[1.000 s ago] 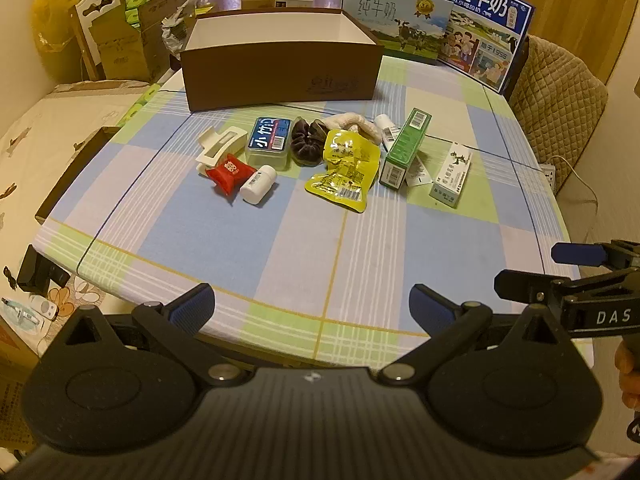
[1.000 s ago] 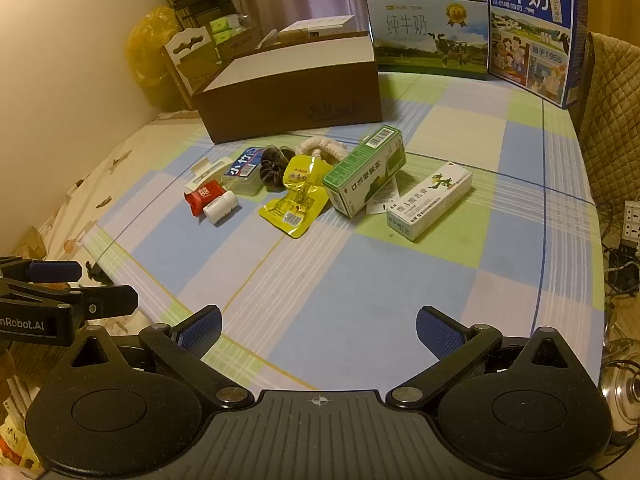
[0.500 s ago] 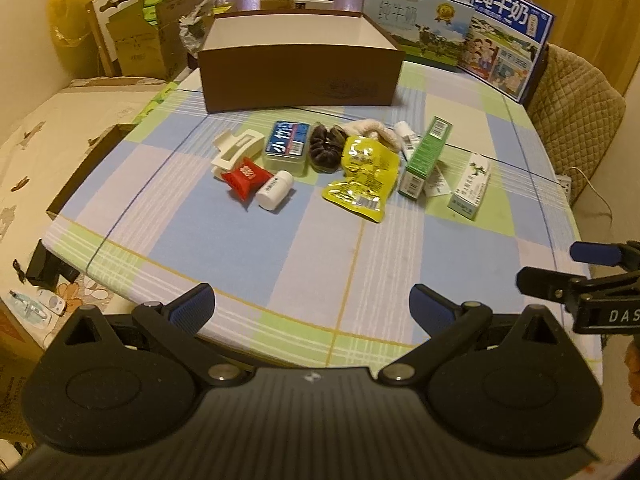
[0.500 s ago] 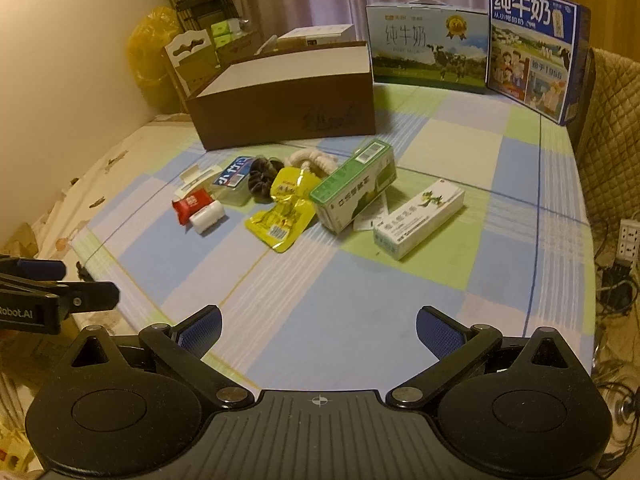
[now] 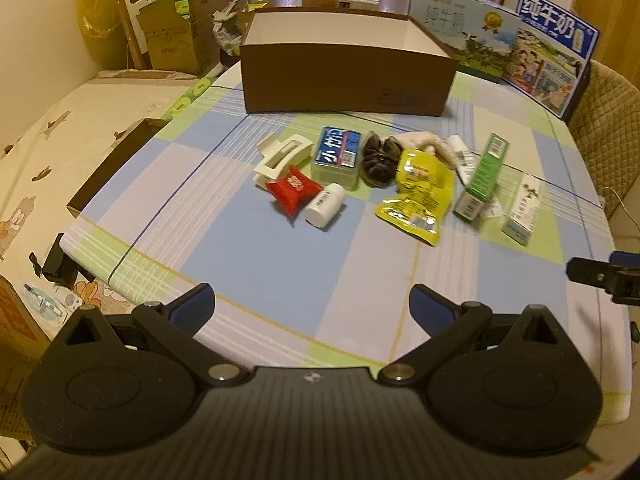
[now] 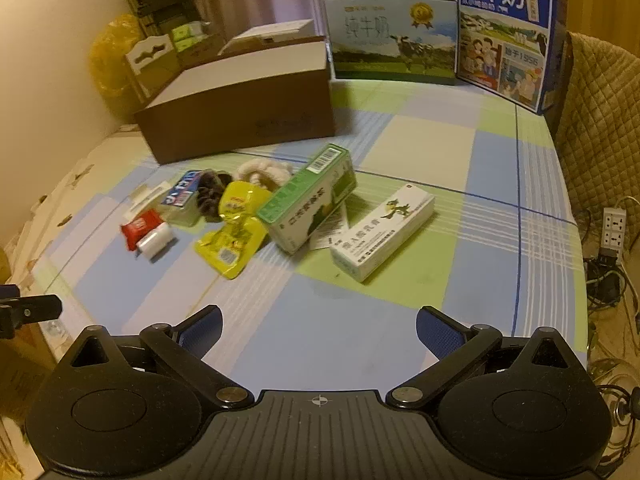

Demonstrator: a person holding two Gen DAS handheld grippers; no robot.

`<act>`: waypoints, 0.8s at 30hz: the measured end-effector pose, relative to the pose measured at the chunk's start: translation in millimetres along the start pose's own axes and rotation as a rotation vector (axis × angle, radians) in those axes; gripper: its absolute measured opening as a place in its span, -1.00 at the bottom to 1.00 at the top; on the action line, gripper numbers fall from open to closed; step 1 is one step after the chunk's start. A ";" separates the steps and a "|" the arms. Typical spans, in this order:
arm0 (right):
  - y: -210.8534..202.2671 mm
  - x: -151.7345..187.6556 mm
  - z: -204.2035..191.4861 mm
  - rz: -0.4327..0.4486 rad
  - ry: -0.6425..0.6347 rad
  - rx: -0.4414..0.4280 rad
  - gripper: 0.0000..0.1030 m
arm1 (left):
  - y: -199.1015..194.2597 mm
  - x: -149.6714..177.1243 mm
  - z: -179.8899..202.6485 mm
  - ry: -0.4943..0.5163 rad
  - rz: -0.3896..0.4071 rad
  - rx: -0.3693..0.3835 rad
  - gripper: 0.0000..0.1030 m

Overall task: Organize objects
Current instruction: 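Move both tools toward the scattered items on the table, then grasp the white medicine bottle with the left tool while the right tool grasps the white parrot ointment box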

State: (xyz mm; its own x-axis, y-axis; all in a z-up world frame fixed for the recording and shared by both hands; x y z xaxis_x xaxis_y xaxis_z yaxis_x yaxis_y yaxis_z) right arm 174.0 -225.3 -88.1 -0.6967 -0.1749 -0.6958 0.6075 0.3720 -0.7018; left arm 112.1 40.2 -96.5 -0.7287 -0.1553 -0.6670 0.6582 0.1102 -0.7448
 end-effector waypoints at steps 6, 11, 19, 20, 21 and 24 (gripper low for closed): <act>20.6 -10.1 17.8 0.001 0.052 0.040 0.77 | 30.9 -14.7 -5.0 0.025 -0.004 0.007 0.89; 44.2 -22.9 34.2 0.002 0.102 0.087 0.56 | 54.5 -28.0 -9.3 0.054 -0.006 0.013 0.84; 86.4 -40.1 47.7 -0.008 0.186 0.152 0.44 | 89.7 -49.0 -16.0 0.096 -0.013 0.009 0.80; 91.5 -41.4 48.4 -0.013 0.192 0.157 0.42 | 93.2 -50.9 -16.6 0.102 -0.014 0.010 0.80; 97.1 -42.6 48.3 -0.017 0.198 0.159 0.42 | 96.1 -52.5 -16.9 0.108 -0.016 0.010 0.80; 112.7 -43.8 49.1 -0.033 0.210 0.187 0.40 | 104.4 -55.6 -17.8 0.122 -0.022 0.019 0.80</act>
State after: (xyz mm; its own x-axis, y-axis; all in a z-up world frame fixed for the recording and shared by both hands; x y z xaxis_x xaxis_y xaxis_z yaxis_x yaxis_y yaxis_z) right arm 291.7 -220.5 -144.2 -0.7691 0.0155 -0.6389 0.6295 0.1909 -0.7532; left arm 218.0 77.7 -137.6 -0.7596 -0.0367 -0.6494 0.6447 0.0895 -0.7592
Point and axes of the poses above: each gripper's, at about its wrist camera, not at the fingertips, and y roughly the way its jaws point, z to its right, x to its underside, the point moved 9 cm from there along y, roughly the way its jaws point, and after that the axes turned 5 degrees about z, right-handed, at the moved point
